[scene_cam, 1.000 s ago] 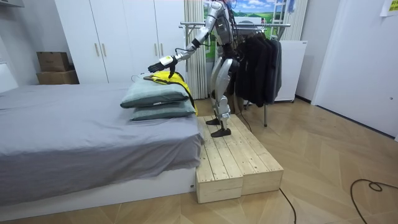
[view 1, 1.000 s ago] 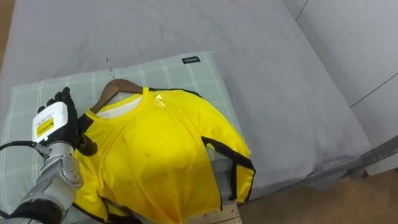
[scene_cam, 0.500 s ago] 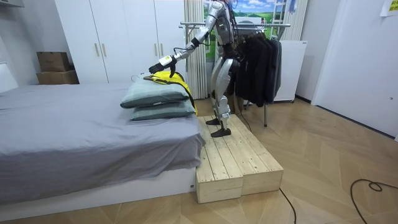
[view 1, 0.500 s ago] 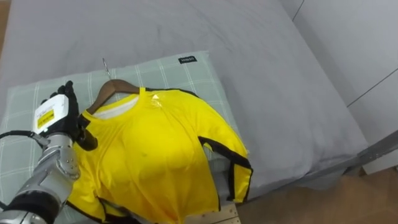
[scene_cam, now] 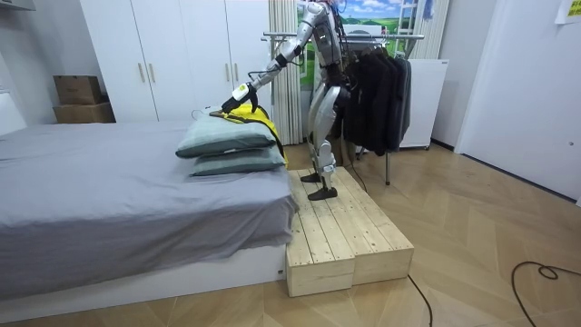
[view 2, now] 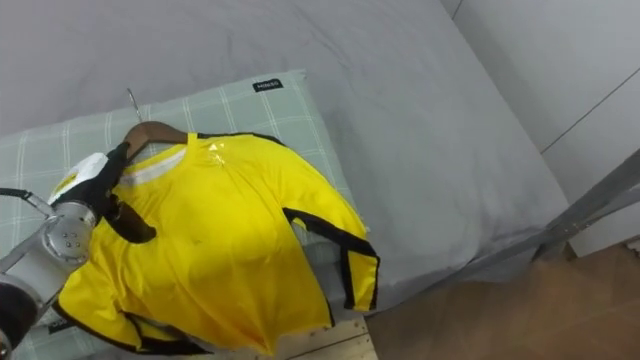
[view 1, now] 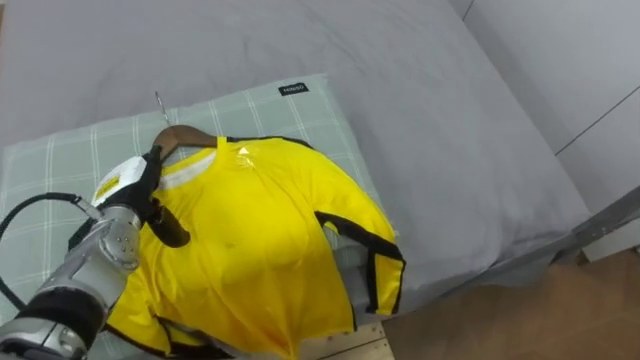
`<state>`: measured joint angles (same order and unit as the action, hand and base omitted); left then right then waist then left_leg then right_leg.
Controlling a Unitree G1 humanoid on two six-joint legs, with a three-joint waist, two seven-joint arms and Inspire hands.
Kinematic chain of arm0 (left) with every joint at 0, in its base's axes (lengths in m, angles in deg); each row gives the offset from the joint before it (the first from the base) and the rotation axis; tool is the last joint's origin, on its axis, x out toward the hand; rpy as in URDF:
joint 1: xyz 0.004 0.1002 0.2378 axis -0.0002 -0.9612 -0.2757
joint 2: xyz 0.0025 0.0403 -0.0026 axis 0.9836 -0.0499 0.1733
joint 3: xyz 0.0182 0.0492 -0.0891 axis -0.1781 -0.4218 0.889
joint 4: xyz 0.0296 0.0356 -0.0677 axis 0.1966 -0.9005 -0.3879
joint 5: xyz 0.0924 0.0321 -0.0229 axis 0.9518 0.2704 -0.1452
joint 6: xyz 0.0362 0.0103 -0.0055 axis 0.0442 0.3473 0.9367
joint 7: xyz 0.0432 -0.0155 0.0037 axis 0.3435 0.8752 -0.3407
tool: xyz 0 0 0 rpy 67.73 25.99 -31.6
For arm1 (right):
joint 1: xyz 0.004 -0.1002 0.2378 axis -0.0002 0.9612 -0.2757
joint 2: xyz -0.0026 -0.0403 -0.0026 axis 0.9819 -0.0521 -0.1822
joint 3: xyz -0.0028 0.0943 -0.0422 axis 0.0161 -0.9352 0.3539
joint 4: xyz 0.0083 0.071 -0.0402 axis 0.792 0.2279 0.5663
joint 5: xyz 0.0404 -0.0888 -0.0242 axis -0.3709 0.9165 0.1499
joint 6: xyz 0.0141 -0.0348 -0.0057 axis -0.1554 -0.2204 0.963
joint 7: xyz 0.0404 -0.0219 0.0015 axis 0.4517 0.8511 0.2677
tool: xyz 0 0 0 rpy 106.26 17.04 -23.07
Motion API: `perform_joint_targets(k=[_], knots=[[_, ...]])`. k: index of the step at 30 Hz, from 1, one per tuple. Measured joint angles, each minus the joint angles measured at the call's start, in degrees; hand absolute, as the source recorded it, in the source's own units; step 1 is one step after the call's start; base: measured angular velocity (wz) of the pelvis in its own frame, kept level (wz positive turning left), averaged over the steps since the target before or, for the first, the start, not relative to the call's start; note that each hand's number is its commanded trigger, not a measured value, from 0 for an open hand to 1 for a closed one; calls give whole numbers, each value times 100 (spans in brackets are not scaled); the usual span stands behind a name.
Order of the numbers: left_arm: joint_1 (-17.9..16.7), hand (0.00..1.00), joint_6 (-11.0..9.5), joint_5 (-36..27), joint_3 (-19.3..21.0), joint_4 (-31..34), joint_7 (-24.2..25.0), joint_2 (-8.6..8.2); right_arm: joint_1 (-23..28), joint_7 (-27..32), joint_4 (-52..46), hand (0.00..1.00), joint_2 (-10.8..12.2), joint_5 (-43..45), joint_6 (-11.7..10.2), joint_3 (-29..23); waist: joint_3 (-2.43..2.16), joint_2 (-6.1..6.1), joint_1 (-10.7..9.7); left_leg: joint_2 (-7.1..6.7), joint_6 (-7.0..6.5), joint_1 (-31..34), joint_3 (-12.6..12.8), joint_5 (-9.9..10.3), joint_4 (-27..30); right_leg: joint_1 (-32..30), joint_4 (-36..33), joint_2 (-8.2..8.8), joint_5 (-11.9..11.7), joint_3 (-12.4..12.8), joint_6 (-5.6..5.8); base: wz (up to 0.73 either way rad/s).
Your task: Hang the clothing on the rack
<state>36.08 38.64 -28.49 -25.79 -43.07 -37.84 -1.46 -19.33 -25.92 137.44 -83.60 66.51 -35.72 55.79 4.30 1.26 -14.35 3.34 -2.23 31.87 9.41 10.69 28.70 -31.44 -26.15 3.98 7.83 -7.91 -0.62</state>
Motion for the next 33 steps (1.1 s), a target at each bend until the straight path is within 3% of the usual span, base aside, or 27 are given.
perform_joint_targets(k=[13,21,27,29,33], knots=[[19,0,12,20,3,-142,364,30,77,-27,0,0,-44,-67,2,30,-14,19,38,52,-4,-56,79,2,-3,37,33,-73,-27,105,10,-4],[20,0,55,508,9,-187,295,260,232,-74,-2,0,-52,-130,3,14,-119,181,21,128,6,-108,139,-1,-2,55,45,-151,-82,171,-39,-6],[18,0,53,781,22,-323,-99,303,322,-69,-3,0,-52,-256,4,12,-131,230,62,136,8,-96,151,-2,1,42,63,-180,-93,238,-28,-2],[21,0,47,973,50,-323,-370,412,319,-60,-49,0,-52,-259,2,18,-148,274,91,192,16,-58,163,3,23,36,166,-225,-112,251,-22,-7],[20,0,39,1018,354,-343,-803,487,329,25,-80,0,-51,-270,-3,32,-150,298,101,211,26,11,127,0,51,41,238,-245,-195,171,-55,0]])
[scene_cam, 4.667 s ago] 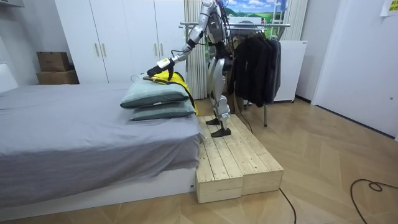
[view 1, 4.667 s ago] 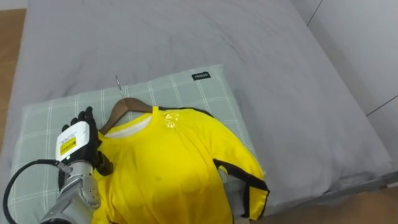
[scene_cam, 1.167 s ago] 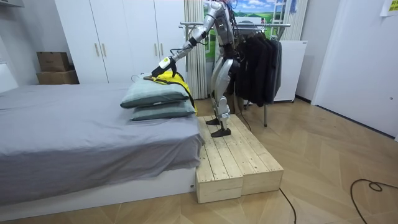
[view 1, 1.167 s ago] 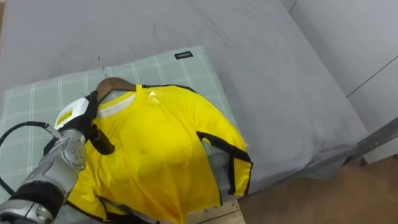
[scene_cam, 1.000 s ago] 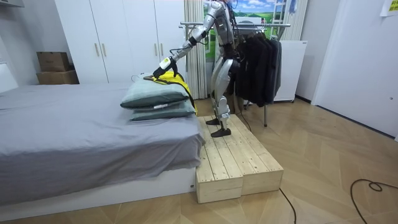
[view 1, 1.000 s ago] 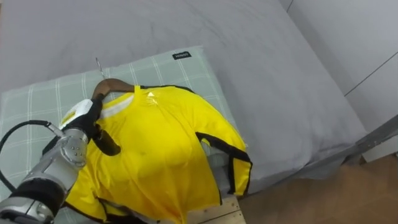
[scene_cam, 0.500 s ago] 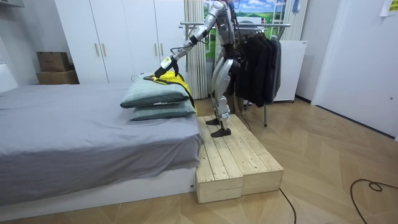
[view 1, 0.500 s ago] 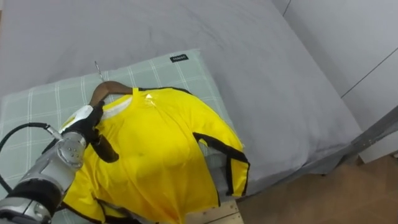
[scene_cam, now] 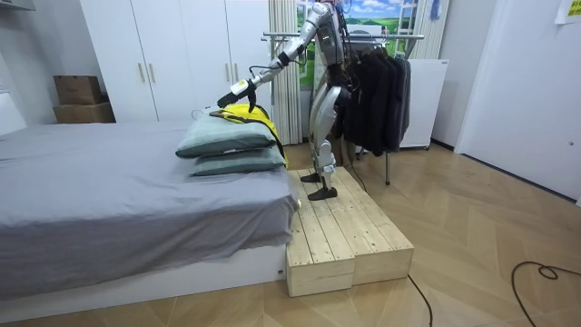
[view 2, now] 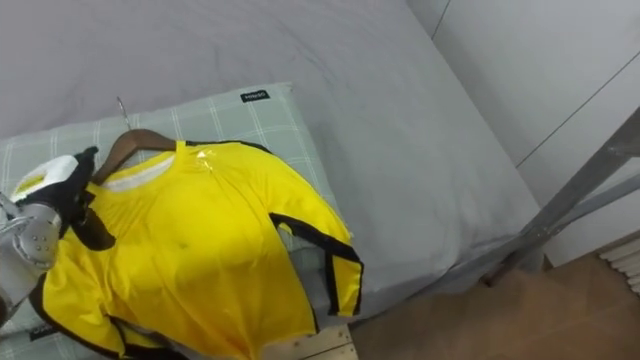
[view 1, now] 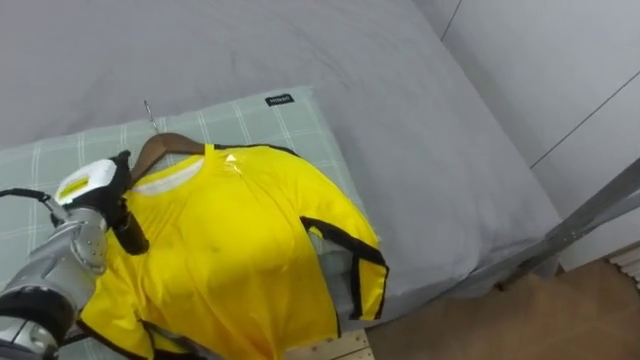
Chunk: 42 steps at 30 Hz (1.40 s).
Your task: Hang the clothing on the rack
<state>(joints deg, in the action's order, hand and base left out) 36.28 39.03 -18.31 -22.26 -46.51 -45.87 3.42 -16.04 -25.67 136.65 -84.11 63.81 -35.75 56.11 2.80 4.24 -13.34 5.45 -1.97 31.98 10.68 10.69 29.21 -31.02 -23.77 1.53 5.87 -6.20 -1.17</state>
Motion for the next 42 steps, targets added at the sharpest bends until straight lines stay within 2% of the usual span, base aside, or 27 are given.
perform_joint_targets(k=[2,8,14,22,26,30,37,42], knots=[[0,0,-3,119,110,-7,-261,40,20,9,0,0,2,-2,0,3,5,9,19,2,1,44,-24,7,34,-10,8,-4,-2,-13,2,4],[0,0,-43,132,110,-7,-826,193,30,43,-3,0,6,-4,1,6,9,63,61,5,-3,143,-87,13,58,-22,117,-36,-48,-27,31,3],[-1,0,-54,114,110,-5,-1116,205,50,113,-16,0,12,-5,-1,10,14,152,117,14,-4,263,-128,14,66,-81,191,-47,-82,-39,35,2],[-1,0,-152,-237,65,-6,-977,202,67,113,-24,0,17,-46,-1,50,19,158,0,-13,-17,335,-195,25,73,-114,187,0,-86,-185,35,4],[-4,0,-150,-542,-103,-21,-812,105,66,109,-32,0,16,-316,0,223,37,186,-17,-19,-17,352,-201,24,65,-117,209,0,-86,-188,35,0],[-1,0,-152,-706,-355,-24,-694,96,68,107,-35,0,16,-421,3,226,40,189,-65,-28,-19,474,-209,21,64,-236,189,7,-84,-179,39,0],[3,0,-151,-1172,-356,-13,-612,95,65,82,-73,0,16,-494,11,370,39,189,-62,-25,-24,694,-220,20,140,-454,105,16,-80,-188,35,0],[7,0,-152,-1167,-357,7,-612,76,66,-8,-180,0,15,-543,10,442,39,176,-59,-19,-24,831,-259,20,205,-551,88,5,-78,-183,36,1]])
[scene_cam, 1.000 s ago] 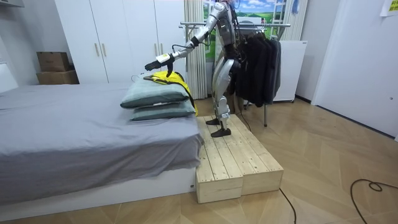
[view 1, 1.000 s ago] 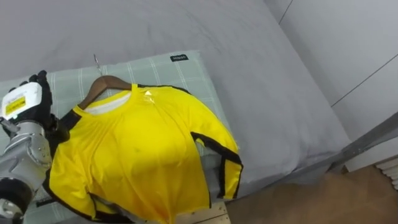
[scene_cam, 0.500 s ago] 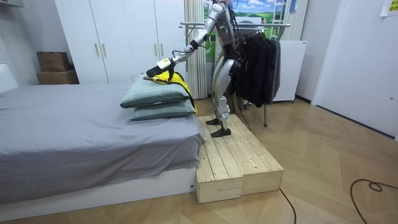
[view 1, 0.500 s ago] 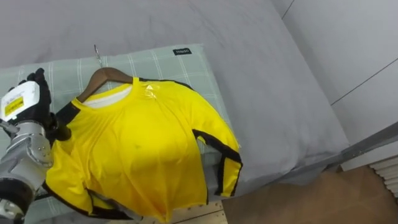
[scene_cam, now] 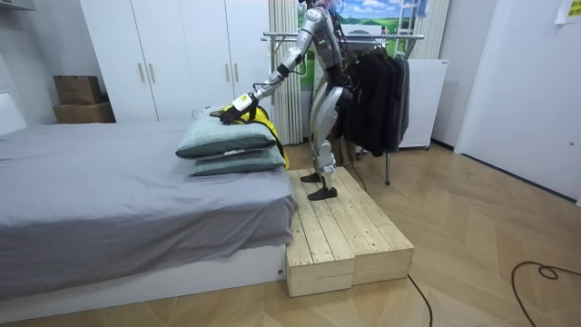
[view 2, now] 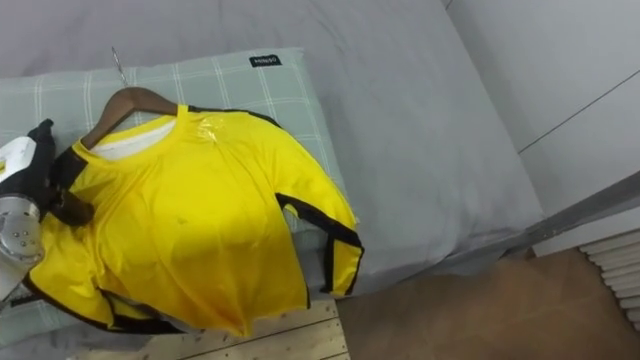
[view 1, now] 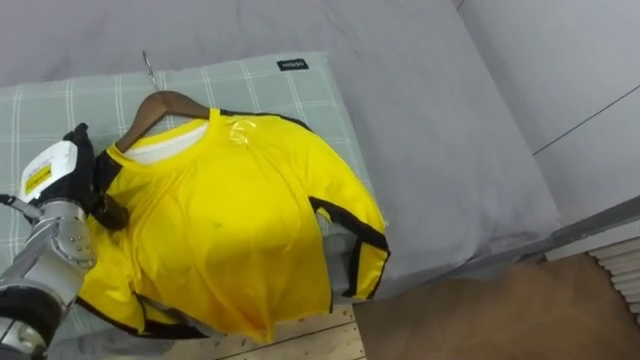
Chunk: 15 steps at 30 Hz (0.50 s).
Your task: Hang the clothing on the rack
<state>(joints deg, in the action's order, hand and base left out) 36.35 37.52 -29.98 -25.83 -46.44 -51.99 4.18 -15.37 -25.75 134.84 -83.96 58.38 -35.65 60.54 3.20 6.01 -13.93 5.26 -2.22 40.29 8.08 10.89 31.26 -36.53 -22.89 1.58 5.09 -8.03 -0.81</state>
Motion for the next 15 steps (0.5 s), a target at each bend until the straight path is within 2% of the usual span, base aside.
perform_joint_targets(k=[7,13,15], knots=[[10,0,-1,6,7,128,0,-12,4,-127,-86,0,-7,-231,-1,2,7,-28,0,-13,-35,208,-44,-26,65,-207,-119,37,12,-20,9,4],[19,0,-7,35,6,143,-13,-127,10,-229,-179,0,-12,-247,-13,2,11,-43,-7,-14,-42,289,-74,-26,161,-262,-187,53,39,-64,17,1],[25,19,-8,57,7,147,-30,-127,11,-231,-206,0,-12,-247,-17,0,15,-53,-6,-14,-43,327,-86,-27,194,-282,-195,47,39,-71,17,0]])
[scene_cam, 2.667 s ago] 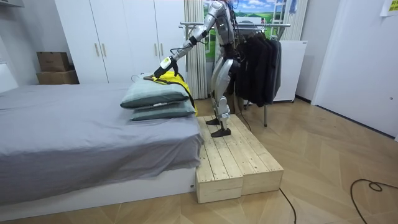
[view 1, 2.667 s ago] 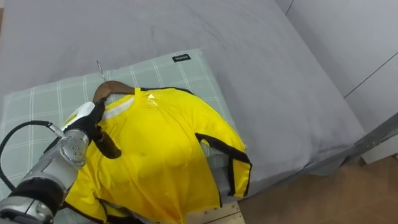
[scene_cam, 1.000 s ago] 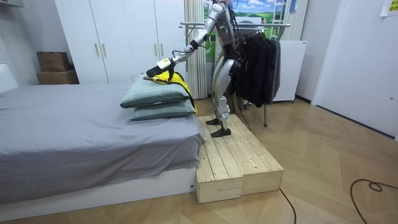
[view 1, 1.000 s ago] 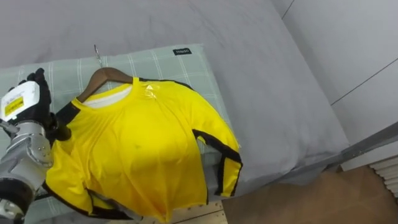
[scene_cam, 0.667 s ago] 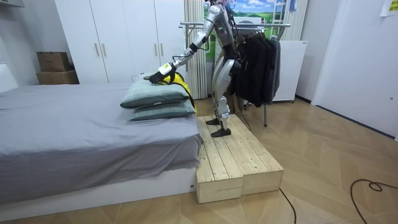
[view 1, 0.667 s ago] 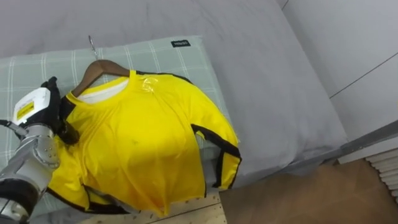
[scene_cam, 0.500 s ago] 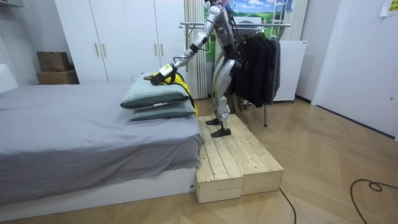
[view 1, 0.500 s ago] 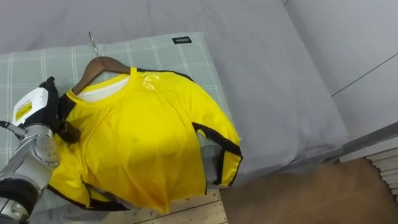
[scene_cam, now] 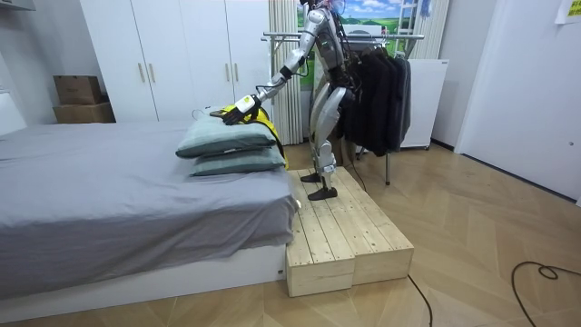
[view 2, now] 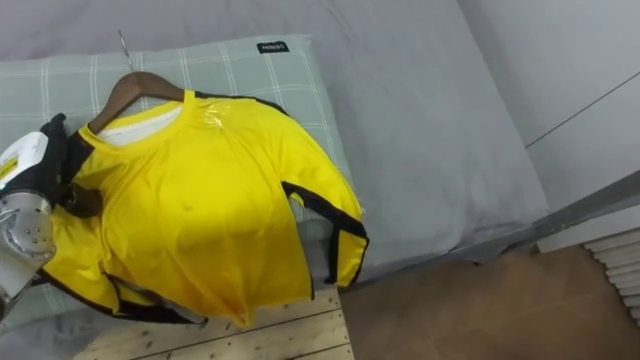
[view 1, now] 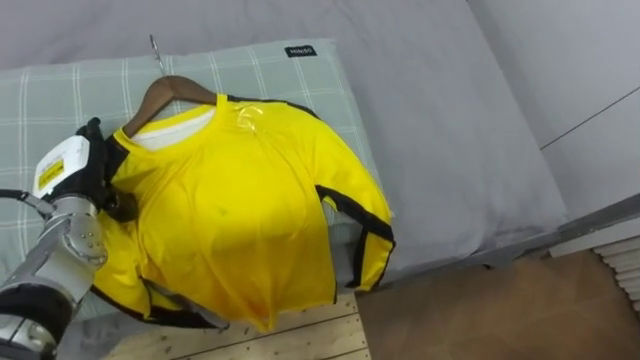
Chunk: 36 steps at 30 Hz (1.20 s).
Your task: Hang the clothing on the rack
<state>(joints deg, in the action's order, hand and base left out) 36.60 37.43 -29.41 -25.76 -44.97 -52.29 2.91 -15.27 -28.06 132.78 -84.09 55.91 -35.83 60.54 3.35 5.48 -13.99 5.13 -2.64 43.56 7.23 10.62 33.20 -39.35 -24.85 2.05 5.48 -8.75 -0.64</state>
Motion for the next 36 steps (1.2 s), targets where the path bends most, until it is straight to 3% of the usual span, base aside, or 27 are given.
perform_joint_targets(k=[2,5,6,7,8,22,32,36], knots=[[2,25,0,12,-2,0,-8,-1,5,-3,-16,0,-5,-1,-2,-1,0,-5,-2,1,0,11,-12,0,25,-5,-23,0,0,-5,-1,0],[8,46,0,8,-5,0,-11,-2,72,-5,-124,0,-37,-69,-17,-5,0,-4,-9,8,0,34,-5,0,52,-52,-98,19,1,3,-2,0],[15,64,0,9,-6,0,-14,-2,80,-5,-124,0,-39,-77,-17,-5,0,-5,-11,8,0,44,-5,0,56,-67,-112,25,2,2,-3,0],[41,73,0,8,-6,0,-29,2,103,-6,-131,0,-43,-80,-16,-5,1,-10,-11,8,-1,69,-5,0,64,-90,-119,27,2,2,-3,0],[76,100,0,-6,-7,0,-82,13,137,-6,-143,0,-45,-80,-16,-4,1,-10,-14,3,-9,82,-4,-5,62,-111,-129,35,2,2,-3,0],[95,100,0,-12,-124,11,44,122,412,-56,-328,0,-105,-97,-18,-2,0,-6,-128,-66,-47,93,14,2,55,-157,-178,99,35,14,38,0],[99,100,14,-122,-254,14,154,114,412,-43,-338,0,-105,-103,5,36,69,-112,-126,-86,-76,92,18,21,54,-162,-192,155,41,-62,49,0],[99,100,42,-115,-243,16,180,115,412,-43,-334,0,-105,-100,15,63,63,-122,-122,-85,-76,87,26,21,50,-166,-194,156,40,-63,50,0]])
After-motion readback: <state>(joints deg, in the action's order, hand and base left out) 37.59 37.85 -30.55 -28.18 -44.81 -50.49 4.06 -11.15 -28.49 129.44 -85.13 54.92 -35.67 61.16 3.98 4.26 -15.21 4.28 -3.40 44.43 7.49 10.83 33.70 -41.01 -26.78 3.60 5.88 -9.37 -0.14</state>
